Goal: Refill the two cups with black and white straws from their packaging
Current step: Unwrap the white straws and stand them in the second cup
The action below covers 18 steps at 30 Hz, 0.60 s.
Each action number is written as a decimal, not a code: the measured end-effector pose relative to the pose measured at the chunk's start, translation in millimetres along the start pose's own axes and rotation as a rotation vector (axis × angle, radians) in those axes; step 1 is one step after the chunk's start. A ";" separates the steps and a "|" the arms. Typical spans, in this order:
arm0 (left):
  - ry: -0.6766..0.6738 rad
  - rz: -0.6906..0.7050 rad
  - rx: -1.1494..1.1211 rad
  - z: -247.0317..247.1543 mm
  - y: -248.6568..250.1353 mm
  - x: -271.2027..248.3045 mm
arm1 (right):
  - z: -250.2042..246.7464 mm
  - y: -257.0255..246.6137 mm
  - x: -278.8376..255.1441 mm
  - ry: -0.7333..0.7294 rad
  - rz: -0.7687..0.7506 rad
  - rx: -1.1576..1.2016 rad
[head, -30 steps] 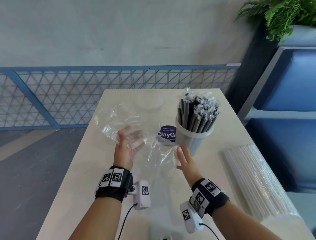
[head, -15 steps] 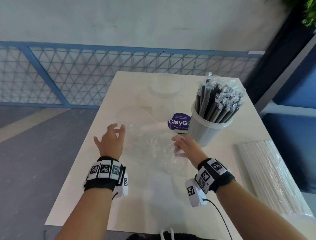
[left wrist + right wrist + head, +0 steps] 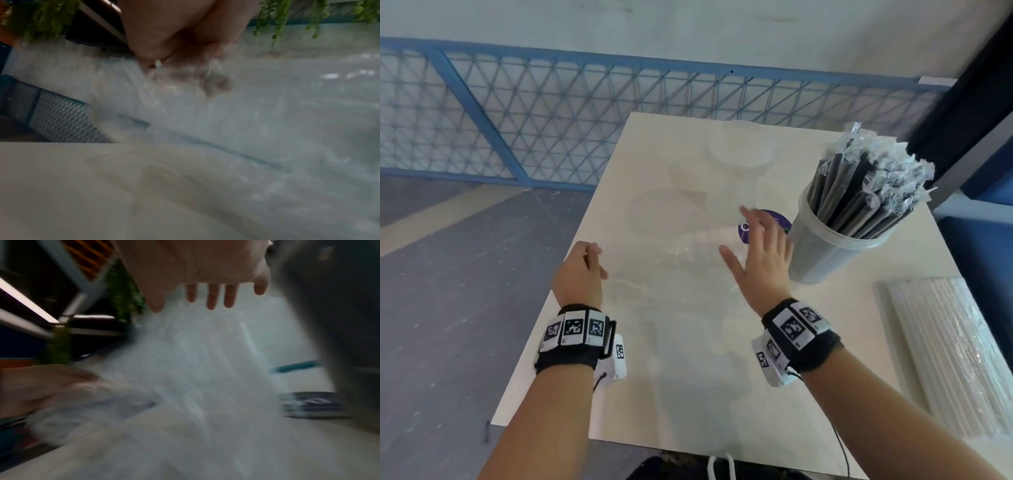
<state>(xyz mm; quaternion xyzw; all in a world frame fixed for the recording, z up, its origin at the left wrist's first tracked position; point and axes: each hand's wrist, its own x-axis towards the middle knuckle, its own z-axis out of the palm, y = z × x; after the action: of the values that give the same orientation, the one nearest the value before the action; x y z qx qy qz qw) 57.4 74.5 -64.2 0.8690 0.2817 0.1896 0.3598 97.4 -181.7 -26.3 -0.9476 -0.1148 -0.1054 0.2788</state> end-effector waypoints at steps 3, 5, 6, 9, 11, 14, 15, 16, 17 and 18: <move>0.002 0.053 0.018 -4.1 -5.9 2.7 | 23.0 -23.5 -14.4 -0.152 -0.212 -0.239; -0.019 0.057 0.034 -3.3 -9.4 4.6 | 44.0 -22.1 -18.1 -0.437 -0.152 -0.339; -0.034 0.052 0.047 -3.2 -10.7 5.5 | 55.3 -14.4 -19.5 -0.599 -0.088 -0.364; -0.045 -0.034 0.140 -4.6 -10.2 9.0 | 71.7 3.5 -21.5 -0.832 0.015 -0.428; -0.001 -0.004 0.360 -1.6 -3.9 7.0 | 77.9 9.2 -22.8 -0.892 0.053 -0.423; -0.174 0.482 0.527 15.6 21.5 -12.5 | 80.9 8.3 -22.5 -0.917 0.103 -0.397; -0.357 0.593 0.595 24.5 27.4 -21.8 | 81.3 7.5 -22.0 -0.918 0.109 -0.394; -0.544 0.606 0.669 34.6 28.6 -29.7 | 81.7 7.1 -21.4 -0.919 0.113 -0.393; -0.706 0.537 0.749 43.3 25.8 -34.1 | 82.0 7.1 -21.0 -0.922 0.119 -0.393; -0.817 0.432 0.789 48.5 21.4 -34.9 | 82.1 7.6 -20.4 -0.927 0.123 -0.391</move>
<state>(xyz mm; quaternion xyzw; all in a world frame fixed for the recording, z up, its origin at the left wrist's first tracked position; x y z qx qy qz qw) 64.0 15.0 -85.5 0.9768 -0.0128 -0.2095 0.0429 91.2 -145.9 -103.1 -0.9343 -0.1484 0.3234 0.0216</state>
